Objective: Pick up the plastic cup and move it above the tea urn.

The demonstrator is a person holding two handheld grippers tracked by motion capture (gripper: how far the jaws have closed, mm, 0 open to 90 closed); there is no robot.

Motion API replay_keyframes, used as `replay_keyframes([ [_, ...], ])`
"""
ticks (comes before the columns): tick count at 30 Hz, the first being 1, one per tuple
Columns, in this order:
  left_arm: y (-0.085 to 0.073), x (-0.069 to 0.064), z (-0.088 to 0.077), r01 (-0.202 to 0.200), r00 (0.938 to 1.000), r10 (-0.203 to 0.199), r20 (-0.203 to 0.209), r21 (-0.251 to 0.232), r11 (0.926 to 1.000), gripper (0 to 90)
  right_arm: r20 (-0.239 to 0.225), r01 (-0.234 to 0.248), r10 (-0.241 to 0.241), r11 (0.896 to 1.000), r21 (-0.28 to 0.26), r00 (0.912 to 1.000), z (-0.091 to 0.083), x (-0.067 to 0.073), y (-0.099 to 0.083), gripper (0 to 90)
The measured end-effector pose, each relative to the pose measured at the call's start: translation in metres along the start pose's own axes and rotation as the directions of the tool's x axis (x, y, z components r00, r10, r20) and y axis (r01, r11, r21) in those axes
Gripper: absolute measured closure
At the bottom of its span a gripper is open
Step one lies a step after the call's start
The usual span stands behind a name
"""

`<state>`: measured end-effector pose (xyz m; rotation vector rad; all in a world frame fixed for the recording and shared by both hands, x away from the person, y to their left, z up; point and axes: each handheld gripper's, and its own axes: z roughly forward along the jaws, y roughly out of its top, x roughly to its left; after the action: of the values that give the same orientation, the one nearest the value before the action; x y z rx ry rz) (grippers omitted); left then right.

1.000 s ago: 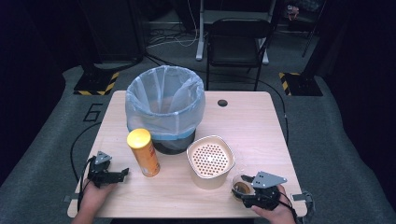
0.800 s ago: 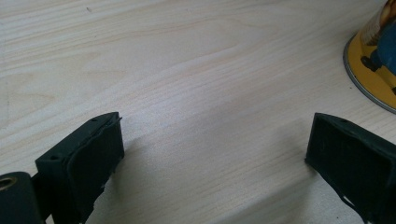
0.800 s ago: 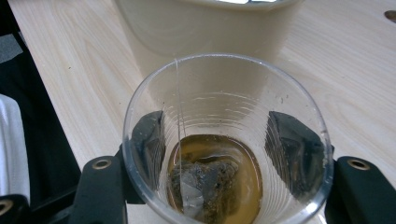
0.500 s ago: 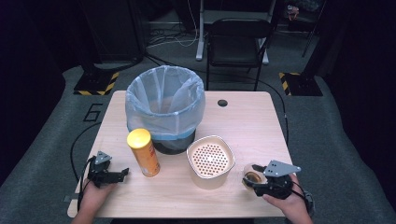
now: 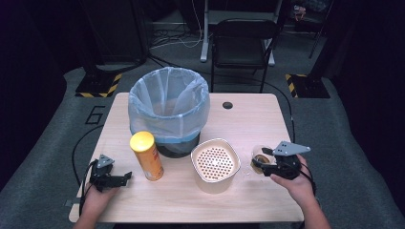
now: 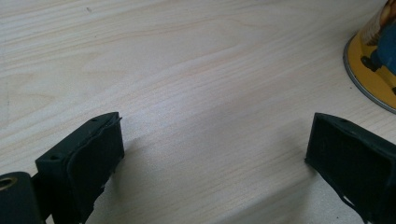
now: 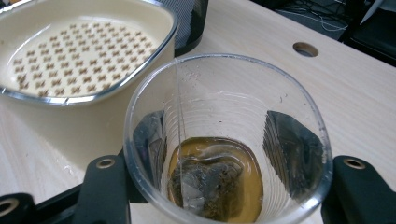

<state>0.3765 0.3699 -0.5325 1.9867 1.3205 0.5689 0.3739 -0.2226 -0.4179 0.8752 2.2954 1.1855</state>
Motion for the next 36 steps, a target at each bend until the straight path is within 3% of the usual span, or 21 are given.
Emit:
replay_keyframes([
  [5, 0.0, 0.0, 0.0, 0.0, 1.0, 0.0, 0.0, 0.0, 1.0, 3.9, 0.001, -0.011, 0.011, 1.0, -0.008, 0.9999, 0.005, -0.014, 0.016, 39.8],
  [11, 0.0, 0.0, 0.0, 0.001, 1.0, -0.001, 0.001, 0.003, 1.0, 3.9, 0.004, 0.023, -0.023, 1.0, 0.012, 0.9997, 0.018, -0.025, 0.029, 40.2],
  [28, 0.0, 0.0, 0.0, 0.001, 1.0, -0.001, 0.001, 0.003, 1.0, 3.9, -0.028, 0.015, -0.018, 0.995, -0.095, 0.9995, 0.03, -0.031, 0.05, 40.1],
  [36, 0.0, 0.0, 0.0, 0.002, 1.0, -0.002, 0.001, 0.003, 1.0, 3.9, -0.027, 0.031, -0.033, 0.995, -0.09, 0.9991, 0.032, -0.03, 0.061, 40.1],
])
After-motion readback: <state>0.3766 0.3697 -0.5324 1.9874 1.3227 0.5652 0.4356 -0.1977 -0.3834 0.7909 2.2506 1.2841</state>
